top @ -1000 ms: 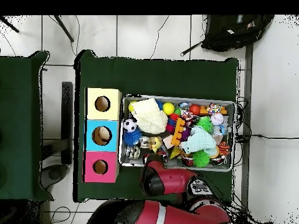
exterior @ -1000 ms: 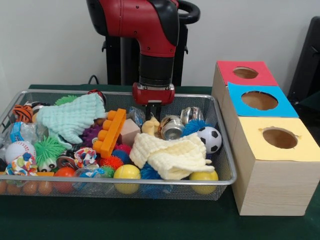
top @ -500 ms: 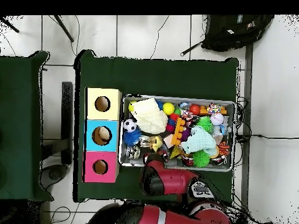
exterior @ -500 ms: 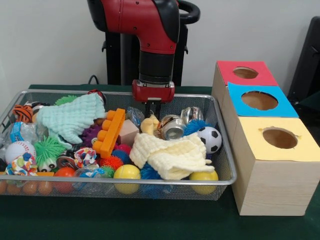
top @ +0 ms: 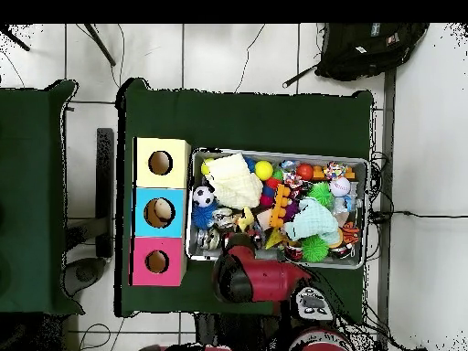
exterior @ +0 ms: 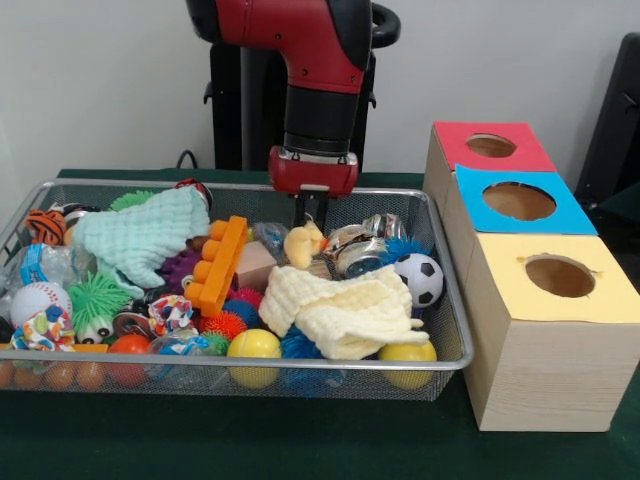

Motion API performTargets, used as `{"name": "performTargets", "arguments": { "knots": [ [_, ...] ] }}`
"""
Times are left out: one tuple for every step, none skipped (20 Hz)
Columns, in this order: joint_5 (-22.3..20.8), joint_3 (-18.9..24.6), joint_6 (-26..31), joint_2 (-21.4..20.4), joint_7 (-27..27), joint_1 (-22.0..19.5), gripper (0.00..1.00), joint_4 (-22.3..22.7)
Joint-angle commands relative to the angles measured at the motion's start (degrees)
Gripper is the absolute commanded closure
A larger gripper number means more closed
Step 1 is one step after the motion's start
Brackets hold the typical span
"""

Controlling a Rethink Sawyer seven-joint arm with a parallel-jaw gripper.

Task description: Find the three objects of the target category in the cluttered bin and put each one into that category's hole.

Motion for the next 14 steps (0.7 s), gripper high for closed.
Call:
{"name": "performTargets", "arguments": {
  "knots": [
    [6.2, 2.25, 3.78, -4.98, 13.33, 2.92, 1.0, 0.79],
    [6.45, 2.17, 3.86, -5.52, 13.3, 3.27, 1.0, 1.11],
    [6.69, 2.5, 4.96, -6.91, 13.25, 3.42, 1.0, 1.94],
    [6.92, 2.82, 6.06, -8.29, 13.19, 3.57, 1.0, 2.77],
    [7.23, 3.21, 7.33, -9.99, 13.19, 4.01, 1.0, 3.82],
    [7.47, 3.48, 7.86, -10.7, 13.19, 4.2, 1.0, 4.34],
    [8.02, 3.76, 8.57, -11.65, 13.42, 4.72, 1.0, 5.05],
    [8.46, 3.54, 8.9, -12.19, 13.45, 5.22, 1.0, 5.37],
    [9.53, 2.76, 10.05, -13.66, 13.7, 6.43, 1.0, 5.97],
    [10.2, 2.18, 10.73, -14.64, 13.76, 7.14, 1.0, 6.32],
    [11.31, 1.02, 12.6, -16.47, 13.74, 8.4, 1.0, 6.65],
    [11.92, 0.52, 13.52, -17.42, 13.65, 8.97, 1.0, 6.84],
    [12.65, -0.06, 14.83, -18.59, 13.59, 9.5, 1.0, 6.99],
    [13.12, -0.35, 15.65, -19.29, 13.52, 9.83, 1.0, 7.18]
  ]
}}
